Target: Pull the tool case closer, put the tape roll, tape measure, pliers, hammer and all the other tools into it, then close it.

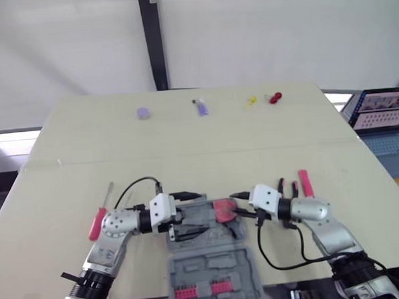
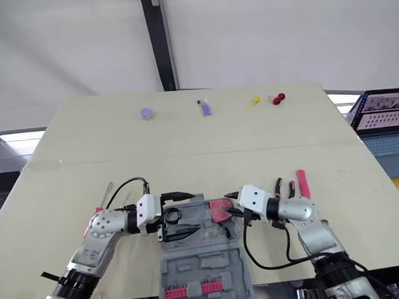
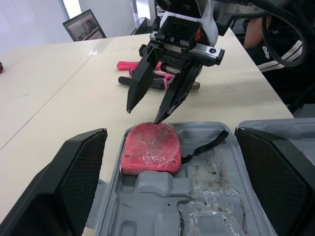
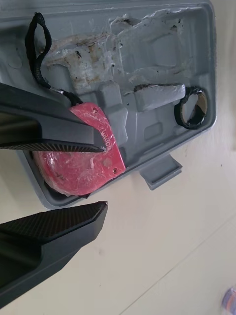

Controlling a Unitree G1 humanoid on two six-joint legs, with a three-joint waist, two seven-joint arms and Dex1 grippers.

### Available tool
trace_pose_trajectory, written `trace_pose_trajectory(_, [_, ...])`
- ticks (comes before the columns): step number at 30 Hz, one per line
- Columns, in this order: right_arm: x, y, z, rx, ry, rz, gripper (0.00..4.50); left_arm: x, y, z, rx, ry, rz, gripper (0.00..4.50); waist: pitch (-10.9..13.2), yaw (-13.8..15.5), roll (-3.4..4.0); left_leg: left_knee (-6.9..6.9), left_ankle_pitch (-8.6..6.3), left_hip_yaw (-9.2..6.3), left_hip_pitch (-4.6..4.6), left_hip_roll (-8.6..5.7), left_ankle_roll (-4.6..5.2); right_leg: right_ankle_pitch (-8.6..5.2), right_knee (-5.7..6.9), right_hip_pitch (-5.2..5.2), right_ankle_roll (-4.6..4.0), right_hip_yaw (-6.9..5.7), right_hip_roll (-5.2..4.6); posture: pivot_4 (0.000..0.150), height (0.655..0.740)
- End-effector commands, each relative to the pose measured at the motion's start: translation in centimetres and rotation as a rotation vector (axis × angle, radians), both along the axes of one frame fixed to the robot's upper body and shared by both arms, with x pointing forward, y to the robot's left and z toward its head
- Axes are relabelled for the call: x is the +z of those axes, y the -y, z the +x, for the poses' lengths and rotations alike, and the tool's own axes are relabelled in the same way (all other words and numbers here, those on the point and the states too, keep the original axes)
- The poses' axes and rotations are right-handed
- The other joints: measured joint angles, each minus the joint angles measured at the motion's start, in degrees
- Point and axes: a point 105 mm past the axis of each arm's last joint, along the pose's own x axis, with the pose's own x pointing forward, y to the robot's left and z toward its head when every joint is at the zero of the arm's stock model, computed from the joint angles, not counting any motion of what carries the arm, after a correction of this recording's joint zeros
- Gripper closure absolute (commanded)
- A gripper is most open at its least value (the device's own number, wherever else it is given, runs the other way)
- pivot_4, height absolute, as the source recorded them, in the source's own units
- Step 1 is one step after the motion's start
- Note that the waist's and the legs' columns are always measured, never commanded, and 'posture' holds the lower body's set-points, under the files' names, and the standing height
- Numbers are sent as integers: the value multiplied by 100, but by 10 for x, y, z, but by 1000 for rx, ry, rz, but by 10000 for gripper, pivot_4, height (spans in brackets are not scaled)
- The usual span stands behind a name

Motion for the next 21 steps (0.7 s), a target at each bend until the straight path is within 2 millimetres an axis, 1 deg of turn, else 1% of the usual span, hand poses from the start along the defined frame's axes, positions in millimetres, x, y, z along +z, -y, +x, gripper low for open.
trace_pose_trajectory(1, [-6, -7, 5, -7, -29, 30, 27969, 7, 2, 0, -2, 30, -8, 0, -22, -9, -2, 0, 0, 0, 1, 0, 0, 0, 0, 0, 0, 0, 1, 0, 7400])
trace_pose_trajectory(5, [-16, -9, 10, -23, -63, 35, 27969, 5, 1, 0, 1, 21, -5, 0, -42, -5, 4, 1, 0, 0, 2, 0, 0, 0, 0, 2, 0, 0, 1, 0, 7400])
trace_pose_trajectory(8, [-33, -7, 9, -31, -126, 4, 27969, 3, 0, -1, 7, 14, -2, 0, -87, -15, 3, 3, 0, -1, 2, 0, 0, 0, 0, 4, 0, 0, 1, 0, 7400])
trace_pose_trajectory(12, [-49, -1, 8, -53, -190, -28, 27969, 3, -1, -1, 14, 12, -3, 0, -157, -23, 2, 2, 0, -1, 15, 0, 0, 0, 0, 17, 0, 0, 2, 0, 7400])
trace_pose_trajectory(14, [-66, 5, 1, -56, -252, -69, 27969, 3, -1, -1, 18, 11, -4, 0, -187, -23, 3, 2, 0, -1, 18, 0, 0, 0, 0, 23, 0, 1, 1, 0, 7400])
trace_pose_trajectory(18, [-85, 10, -11, -70, -363, -104, 27969, 3, -1, -2, 22, 8, -6, 0, -259, -19, 8, -4, 0, -2, 38, 0, 0, 0, 0, 47, 0, 1, 1, 0, 7400])
trace_pose_trajectory(21, [-96, 11, -21, -91, -481, -100, 27969, 2, -1, -2, 24, 4, -5, 0, -331, -1, 21, -26, -2, -2, 90, 0, 3, 0, -34, 125, 0, 2, 5, 0, 7400])
